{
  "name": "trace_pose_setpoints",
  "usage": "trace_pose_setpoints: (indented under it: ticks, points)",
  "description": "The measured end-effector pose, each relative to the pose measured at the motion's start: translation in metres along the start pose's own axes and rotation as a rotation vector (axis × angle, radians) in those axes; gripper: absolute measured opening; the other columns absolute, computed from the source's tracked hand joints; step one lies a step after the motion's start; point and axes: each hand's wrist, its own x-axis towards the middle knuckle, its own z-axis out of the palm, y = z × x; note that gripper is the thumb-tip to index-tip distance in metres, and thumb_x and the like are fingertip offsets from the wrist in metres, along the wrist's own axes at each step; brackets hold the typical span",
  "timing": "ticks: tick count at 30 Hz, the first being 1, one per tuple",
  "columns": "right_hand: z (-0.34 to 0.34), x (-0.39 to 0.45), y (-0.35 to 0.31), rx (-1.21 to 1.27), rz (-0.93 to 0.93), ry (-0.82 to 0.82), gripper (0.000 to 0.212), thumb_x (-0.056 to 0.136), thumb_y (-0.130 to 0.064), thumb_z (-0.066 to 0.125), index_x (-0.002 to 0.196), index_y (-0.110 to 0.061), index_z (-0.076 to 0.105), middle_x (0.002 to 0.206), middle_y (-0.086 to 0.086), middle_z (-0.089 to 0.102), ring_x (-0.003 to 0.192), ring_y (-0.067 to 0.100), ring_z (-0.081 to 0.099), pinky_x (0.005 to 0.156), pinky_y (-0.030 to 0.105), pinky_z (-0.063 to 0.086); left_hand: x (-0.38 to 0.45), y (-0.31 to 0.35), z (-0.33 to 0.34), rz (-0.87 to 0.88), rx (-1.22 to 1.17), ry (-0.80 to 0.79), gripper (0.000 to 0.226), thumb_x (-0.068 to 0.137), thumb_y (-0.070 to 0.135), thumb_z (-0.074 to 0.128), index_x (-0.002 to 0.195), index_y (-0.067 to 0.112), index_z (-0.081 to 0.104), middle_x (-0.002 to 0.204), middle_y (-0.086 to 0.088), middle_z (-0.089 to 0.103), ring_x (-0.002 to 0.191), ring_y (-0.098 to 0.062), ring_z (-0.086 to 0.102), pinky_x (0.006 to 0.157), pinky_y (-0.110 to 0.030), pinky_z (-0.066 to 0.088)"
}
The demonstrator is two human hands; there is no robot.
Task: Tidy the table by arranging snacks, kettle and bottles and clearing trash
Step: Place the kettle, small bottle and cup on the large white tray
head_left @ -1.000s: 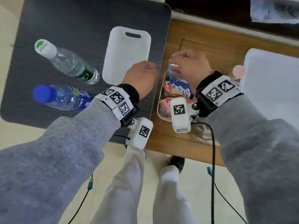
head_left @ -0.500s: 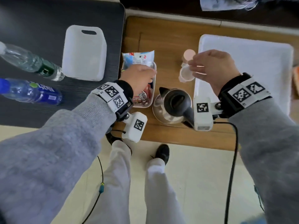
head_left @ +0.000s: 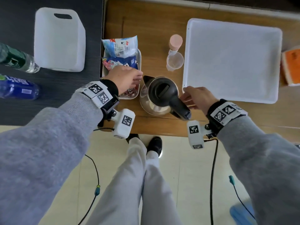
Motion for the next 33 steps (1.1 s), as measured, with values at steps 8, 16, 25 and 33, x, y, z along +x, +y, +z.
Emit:
trace_pose_setpoints:
  ticks: [8, 16, 25, 33]
  points:
    - [-0.041, -0.001, 0.073, -0.053, 0.129, -0.050, 0.044, 0.106, -0.034, 0.040, 0.087, -0.007, 0.069, 0.089, 0.011, 0.071, 0.084, 0.026, 0.063, 0.078, 0.037, 0.046, 0.001, -0.004, 0.076, 0.013, 0.159, -0.136, 0.029, 0.096, 0.012, 0.047, 0.108, 0.008, 0.073, 0.105, -0.008, 0.075, 0.097, -0.017, 0.073, 0.090, -0.029, 0.057]
    - [-0.059, 0.003, 0.112, 0.131, 0.130, 0.038, 0.040, 0.104, -0.036, 0.048, 0.120, -0.004, 0.067, 0.087, 0.012, 0.078, 0.093, 0.032, 0.069, 0.095, 0.043, 0.053, 0.008, 0.009, 0.116, -0.018, 0.138, -0.157, 0.027, 0.096, 0.009, 0.048, 0.104, -0.002, 0.071, 0.102, -0.018, 0.074, 0.088, -0.022, 0.071, 0.086, -0.031, 0.058]
    - [-0.048, -0.004, 0.102, 0.196, 0.082, 0.068, 0.069, 0.094, -0.058, 0.043, 0.081, -0.002, 0.081, 0.079, 0.021, 0.077, 0.073, 0.026, 0.061, 0.083, 0.044, 0.049, 0.016, 0.015, 0.109, -0.059, 0.116, -0.089, 0.022, 0.090, 0.013, 0.053, 0.085, 0.003, 0.072, 0.096, -0.021, 0.074, 0.087, -0.028, 0.072, 0.075, -0.026, 0.060]
    - [-0.014, -0.009, 0.063, 0.323, -0.018, 0.113, 0.052, 0.103, -0.035, 0.050, 0.091, 0.011, 0.068, 0.060, 0.012, 0.067, 0.041, 0.009, 0.059, 0.042, 0.015, 0.048, 0.016, 0.020, 0.070, -0.014, 0.002, 0.071, 0.025, 0.090, 0.009, 0.050, 0.072, 0.008, 0.066, 0.071, -0.007, 0.070, 0.066, -0.015, 0.067, 0.060, -0.019, 0.054]
